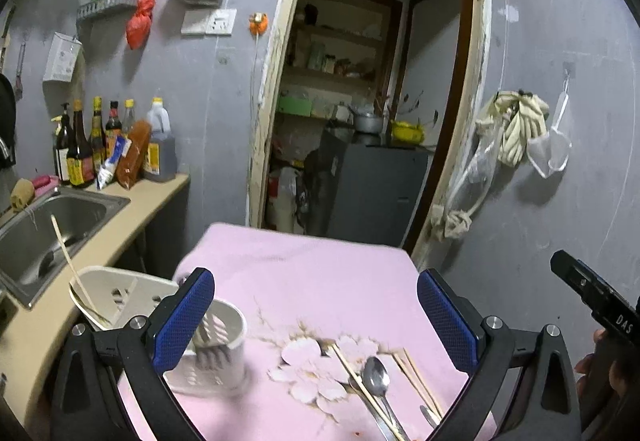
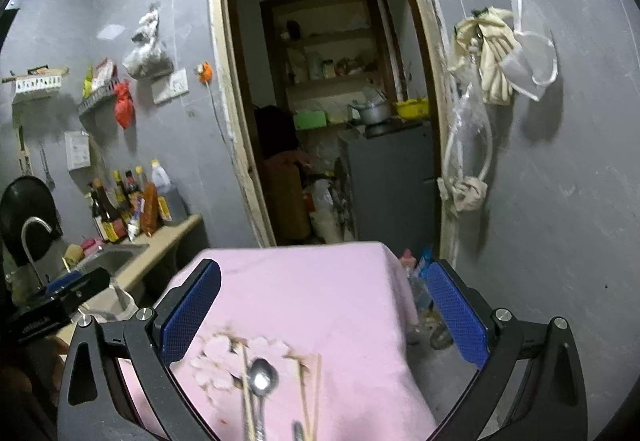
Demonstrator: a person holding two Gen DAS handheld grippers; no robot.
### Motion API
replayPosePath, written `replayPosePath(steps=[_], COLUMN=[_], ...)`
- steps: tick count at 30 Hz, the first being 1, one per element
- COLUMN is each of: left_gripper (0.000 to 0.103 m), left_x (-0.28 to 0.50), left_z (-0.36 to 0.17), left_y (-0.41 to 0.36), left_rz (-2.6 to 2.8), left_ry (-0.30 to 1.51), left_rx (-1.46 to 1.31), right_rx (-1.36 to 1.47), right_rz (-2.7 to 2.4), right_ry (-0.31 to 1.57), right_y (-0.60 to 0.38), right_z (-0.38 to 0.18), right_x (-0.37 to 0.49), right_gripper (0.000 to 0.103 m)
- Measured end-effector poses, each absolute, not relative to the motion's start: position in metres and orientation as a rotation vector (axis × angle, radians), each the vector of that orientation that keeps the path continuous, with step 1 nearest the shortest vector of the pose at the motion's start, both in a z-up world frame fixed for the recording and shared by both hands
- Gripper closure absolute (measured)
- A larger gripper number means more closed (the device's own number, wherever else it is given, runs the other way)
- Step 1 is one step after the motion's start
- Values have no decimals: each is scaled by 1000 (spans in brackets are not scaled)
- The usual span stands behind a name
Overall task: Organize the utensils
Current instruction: 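Grasp a wooden chopstick with the right tool while the left tool grasps another chopstick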
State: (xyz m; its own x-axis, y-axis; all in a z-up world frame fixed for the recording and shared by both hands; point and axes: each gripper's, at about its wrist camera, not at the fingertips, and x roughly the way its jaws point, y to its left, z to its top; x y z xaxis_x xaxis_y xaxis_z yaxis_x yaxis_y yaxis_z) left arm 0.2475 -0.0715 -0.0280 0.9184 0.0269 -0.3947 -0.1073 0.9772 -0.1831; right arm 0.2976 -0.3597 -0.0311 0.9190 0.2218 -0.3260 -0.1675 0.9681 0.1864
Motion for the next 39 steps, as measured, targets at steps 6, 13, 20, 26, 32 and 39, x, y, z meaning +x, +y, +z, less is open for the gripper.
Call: replayPosePath(steps=[6, 13, 20, 26, 32, 39], left_gripper=[1, 1, 1, 1, 3, 26], left_x=[258, 268, 280, 296, 317, 339], left_z=[-54, -76, -82, -93, -120, -150], left_y=[-87, -110, -126, -140, -140, -128], left_rz=[82, 143, 118, 66, 49, 47], left_ry=[464, 443, 446, 510, 604, 726], left_rx=[-228, -79, -57, -26, -72, -138], right_rx=[162, 155, 164, 152, 141, 129], right_rz=[195, 216, 221, 237, 277, 362], right_ry=[444, 531, 578, 621, 681, 757], right_y=[-370, -368, -370, -372, -363, -342], right_z=[-72, -121, -147, -162, -181, -203], right_x=[314, 331, 348, 360, 372, 390], right_gripper=[2, 2, 2, 2, 10, 47])
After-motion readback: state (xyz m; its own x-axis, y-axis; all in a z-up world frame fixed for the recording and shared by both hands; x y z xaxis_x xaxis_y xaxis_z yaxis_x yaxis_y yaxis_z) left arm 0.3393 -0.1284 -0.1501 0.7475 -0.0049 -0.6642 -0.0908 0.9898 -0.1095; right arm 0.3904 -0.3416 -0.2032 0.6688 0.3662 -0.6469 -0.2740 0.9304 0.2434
